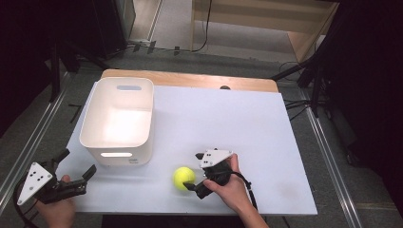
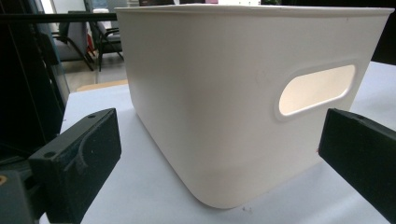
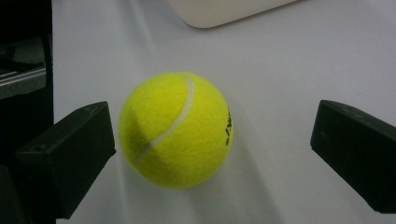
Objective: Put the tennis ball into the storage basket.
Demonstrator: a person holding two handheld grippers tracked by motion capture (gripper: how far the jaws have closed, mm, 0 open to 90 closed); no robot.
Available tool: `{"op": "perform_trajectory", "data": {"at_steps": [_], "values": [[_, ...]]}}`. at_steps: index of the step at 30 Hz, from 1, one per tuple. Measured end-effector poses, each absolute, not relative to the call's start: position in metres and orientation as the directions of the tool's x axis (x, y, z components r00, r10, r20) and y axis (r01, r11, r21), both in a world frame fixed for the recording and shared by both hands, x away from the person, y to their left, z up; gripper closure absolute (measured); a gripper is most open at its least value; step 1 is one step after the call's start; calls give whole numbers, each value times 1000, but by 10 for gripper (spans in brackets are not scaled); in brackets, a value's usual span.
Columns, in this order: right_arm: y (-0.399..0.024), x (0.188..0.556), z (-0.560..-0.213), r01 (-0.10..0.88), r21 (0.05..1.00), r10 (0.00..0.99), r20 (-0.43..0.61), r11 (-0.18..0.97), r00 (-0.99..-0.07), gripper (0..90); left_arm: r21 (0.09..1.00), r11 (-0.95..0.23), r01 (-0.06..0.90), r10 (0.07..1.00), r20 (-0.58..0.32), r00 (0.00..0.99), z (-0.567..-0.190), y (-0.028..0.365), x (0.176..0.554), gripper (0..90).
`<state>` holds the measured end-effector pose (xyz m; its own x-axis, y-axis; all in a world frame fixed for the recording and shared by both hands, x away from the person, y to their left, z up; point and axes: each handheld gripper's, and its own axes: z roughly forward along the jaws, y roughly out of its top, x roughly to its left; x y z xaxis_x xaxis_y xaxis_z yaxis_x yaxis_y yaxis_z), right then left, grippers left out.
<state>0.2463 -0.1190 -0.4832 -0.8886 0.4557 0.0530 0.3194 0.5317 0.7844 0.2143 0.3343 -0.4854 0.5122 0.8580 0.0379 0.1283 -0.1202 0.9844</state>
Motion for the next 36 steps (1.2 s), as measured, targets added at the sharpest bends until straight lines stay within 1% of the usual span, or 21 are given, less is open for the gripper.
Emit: {"op": "perform_trajectory", "data": {"at_steps": [14,26,30,36], "values": [[-108,247,-491,336,750,436,71,570,-897,0,985,-120,127,858,39,513,-485,334,214,0],[-100,247,-497,331,724,424,60,606,-904,0,984,-121,128,858,39,513,-485,334,214,0],[-96,247,-499,337,722,407,84,604,-910,0,984,-122,127,858,40,513,-485,334,214,0],[-92,247,-502,338,706,403,82,622,-912,0,984,-121,128,858,39,513,-485,334,214,0]]}}
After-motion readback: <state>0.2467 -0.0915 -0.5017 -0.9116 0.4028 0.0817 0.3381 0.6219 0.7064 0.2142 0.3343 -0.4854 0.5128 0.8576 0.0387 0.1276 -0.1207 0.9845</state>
